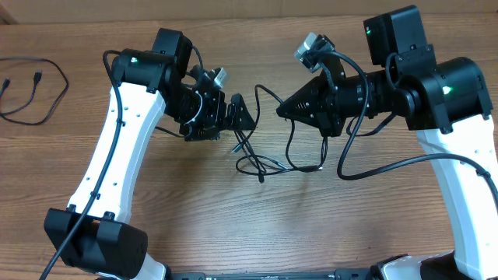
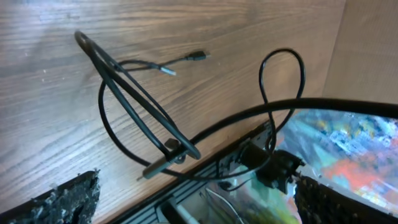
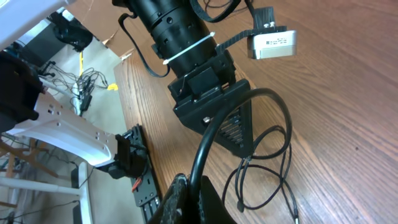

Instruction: Untangle cables

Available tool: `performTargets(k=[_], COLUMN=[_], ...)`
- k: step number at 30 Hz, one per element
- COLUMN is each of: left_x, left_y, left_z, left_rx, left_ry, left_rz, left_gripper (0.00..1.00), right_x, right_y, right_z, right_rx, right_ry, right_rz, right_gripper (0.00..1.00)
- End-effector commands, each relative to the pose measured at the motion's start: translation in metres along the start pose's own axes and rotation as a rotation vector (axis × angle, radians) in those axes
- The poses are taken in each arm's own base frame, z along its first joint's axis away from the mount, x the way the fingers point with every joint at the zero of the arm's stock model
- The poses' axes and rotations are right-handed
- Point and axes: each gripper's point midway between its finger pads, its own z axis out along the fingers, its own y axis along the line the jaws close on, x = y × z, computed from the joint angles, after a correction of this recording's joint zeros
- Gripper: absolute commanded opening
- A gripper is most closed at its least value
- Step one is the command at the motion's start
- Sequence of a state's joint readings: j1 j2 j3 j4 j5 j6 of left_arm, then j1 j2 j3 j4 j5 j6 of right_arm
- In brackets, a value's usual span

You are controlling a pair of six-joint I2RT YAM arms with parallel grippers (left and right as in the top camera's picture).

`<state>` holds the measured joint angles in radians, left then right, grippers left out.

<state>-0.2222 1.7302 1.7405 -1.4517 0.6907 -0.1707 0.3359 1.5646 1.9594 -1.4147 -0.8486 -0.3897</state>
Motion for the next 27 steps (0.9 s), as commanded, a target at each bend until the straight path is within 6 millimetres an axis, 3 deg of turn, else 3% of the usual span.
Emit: performTargets(k=[1, 3, 7, 9, 15, 19, 23, 27], left_x=[-0.006, -0.014, -0.025, -0.028, -0.038, -0.036, -0.033, -0.029], left_y=[0.007, 0.017, 0.037, 0.040, 0.047, 0.045, 0.046, 0.038], left_z=[0.002, 0.001, -0.003, -0.005, -0.008, -0.005, -0.005, -0.002], left_rx=[-0.039, -0.105, -0.248, -0.266, -0.340, -0.325, -0.316, -0.265], left_ry=[-0.015, -0.028, -0.014, -0.010, 0.018, 0.072, 0.105, 0.090], left_rz=[0.303, 0.511, 0.786, 0.866, 1.166, 1.452, 1.557, 1.632], left_gripper=[1.00, 1.00, 0.85, 0.83, 0.95, 0.96, 0.97, 0.97], right_x=[-0.003, -0.002, -0.001, 0.000, -0.002, -0.003, -0.006, -0.024], right_y=[0.005, 0.005, 0.005, 0.002, 0.003, 0.007, 0.007, 0.022], right_z=[-0.003, -0.003, -0.003, -0.003, -0.003, -0.003, -0.007, -0.018], right_rx=[-0.001, -0.002, 0.001, 0.018, 0.007, -0.015, -0.016, -0.060], right_ry=[-0.015, -0.012, -0.007, -0.002, -0.009, -0.018, -0.034, -0.105], right_rz=[-0.022, -0.018, -0.014, -0.015, -0.019, -0.021, -0.024, -0.087], right_gripper=[0.04, 0.04, 0.04, 0.04, 0.05, 0.04, 0.04, 0.04])
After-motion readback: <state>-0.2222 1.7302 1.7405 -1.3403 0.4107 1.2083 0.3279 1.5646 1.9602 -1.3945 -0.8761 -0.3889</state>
